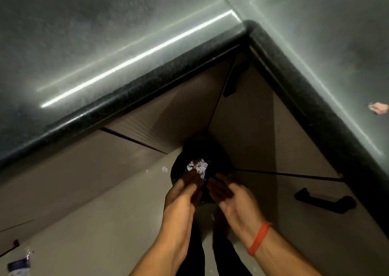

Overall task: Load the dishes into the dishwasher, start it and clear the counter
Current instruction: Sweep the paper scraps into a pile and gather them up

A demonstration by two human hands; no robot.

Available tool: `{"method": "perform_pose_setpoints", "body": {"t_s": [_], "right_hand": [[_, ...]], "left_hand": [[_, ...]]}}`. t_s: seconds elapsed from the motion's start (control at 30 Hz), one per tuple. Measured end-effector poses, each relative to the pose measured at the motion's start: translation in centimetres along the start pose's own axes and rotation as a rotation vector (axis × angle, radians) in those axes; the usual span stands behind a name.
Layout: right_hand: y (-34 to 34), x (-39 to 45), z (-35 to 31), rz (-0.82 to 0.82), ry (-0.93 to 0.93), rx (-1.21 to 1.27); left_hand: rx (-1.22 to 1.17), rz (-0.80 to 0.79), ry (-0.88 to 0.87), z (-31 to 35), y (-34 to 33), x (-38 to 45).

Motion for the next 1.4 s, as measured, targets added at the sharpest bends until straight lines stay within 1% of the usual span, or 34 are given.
{"method": "perform_pose_setpoints", "body": {"t_s": [0.07, 0.1, 0.17, 0.3, 0.33, 0.4, 0.43, 0.47, 0.5, 0.57, 0.6, 0.63, 0.7, 0.77, 0.8, 0.87, 0.93, 1.0, 1.1, 1.17, 1.2, 1.3, 1.33, 1.4], "right_hand": [[-1.0, -4.3, -1.5, -0.052, 0.083, -0.049], [-1.7, -6.9, -2.7, -0.113, 0.163, -0.103], [-3.2, -12.2, -5.1, -0.253, 0.377, -0.219], [-4.5, -21.6, -10.7, -0.391, 0.826, -0.298], [-4.2, -23.4, -12.4, -0.411, 0.934, -0.306], [-3.6, -26.5, -15.4, -0.440, 1.159, -0.359], [-3.2, -27.5, -16.8, -0.399, 1.319, -0.440], [-2.4, -28.4, -18.2, -0.327, 1.463, -0.496], [-1.2, -29.0, -19.8, -0.252, 1.540, -0.482], [1.3, -29.4, -22.6, -0.128, 1.616, -0.415], [2.5, -29.6, -24.1, -0.059, 1.670, -0.425], [3.6, -29.9, -25.4, 0.026, 1.714, -0.459], [6.1, -28.9, -28.3, 0.201, 1.783, -0.579], [8.1, -26.8, -30.9, 0.352, 1.731, -0.748], [8.9, -25.5, -32.0, 0.400, 1.672, -0.836], [10.0, -22.6, -34.0, 0.472, 1.567, -0.981], [9.9, -20.1, -35.3, 0.500, 1.528, -1.087], [8.8, -19.0, -36.4, 0.536, 1.598, -1.148], [6.9, -18.6, -37.6, 0.564, 1.677, -1.162], [6.1, -18.6, -38.2, 0.516, 1.721, -1.111], [5.9, -18.7, -38.5, 0.473, 1.735, -1.044], [6.6, -19.5, -40.2, 0.319, 1.727, -0.698], [6.9, -19.8, -40.9, 0.292, 1.726, -0.596], [6.9, -19.6, -42.4, 0.268, 1.710, -0.487]], "left_hand": [[0.061, -0.105, -0.136, 2.5, -1.5, -3.1], [0.069, -0.169, -0.224, 4.1, -2.6, -5.2], [0.099, -0.241, -0.424, 7.2, -4.0, -9.2], [0.064, -0.356, -0.772, 13.1, -5.4, -18.2], [0.068, -0.415, -0.825, 14.7, -6.7, -19.7], [0.135, -0.551, -0.886, 15.9, -9.6, -21.4], [0.200, -0.613, -0.938, 16.2, -10.8, -22.3], [0.268, -0.624, -1.019, 16.5, -11.9, -23.8], [0.303, -0.629, -1.167, 17.0, -13.0, -25.8], [0.455, -0.555, -1.556, 16.6, -13.6, -28.8], [0.548, -0.544, -1.685, 15.8, -14.2, -29.1], [0.670, -0.517, -1.778, 14.8, -14.8, -28.6], [0.977, -0.438, -1.896, 13.3, -17.8, -26.6], [1.249, -0.356, -1.956, 11.8, -20.5, -24.9], [1.310, -0.339, -1.972, 11.1, -21.5, -24.5], [1.330, -0.303, -1.991, 10.5, -23.5, -24.4], [1.319, -0.279, -2.003, 10.8, -25.6, -24.6], [1.327, -0.277, -2.005, 11.0, -27.8, -24.9], [1.326, -0.290, -2.013, 11.3, -30.9, -25.3], [1.314, -0.328, -2.045, 11.5, -32.8, -25.8], [1.307, -0.360, -2.058, 11.6, -33.6, -26.0], [1.238, -0.435, -2.074, 12.1, -34.9, -26.8], [1.217, -0.451, -2.061, 12.3, -35.0, -26.8], [1.149, -0.482, -1.997, 12.9, -34.8, -26.9]]}}
Point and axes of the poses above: each hand's wrist, its own x-axis towards the middle knuckle, its own y-axis out of the back of the hand, z = x × y, the point moved 9 cm from there along x, towards the middle knuckle, and after that the axes turned 13 degrees about z, right-handed, at the moved point
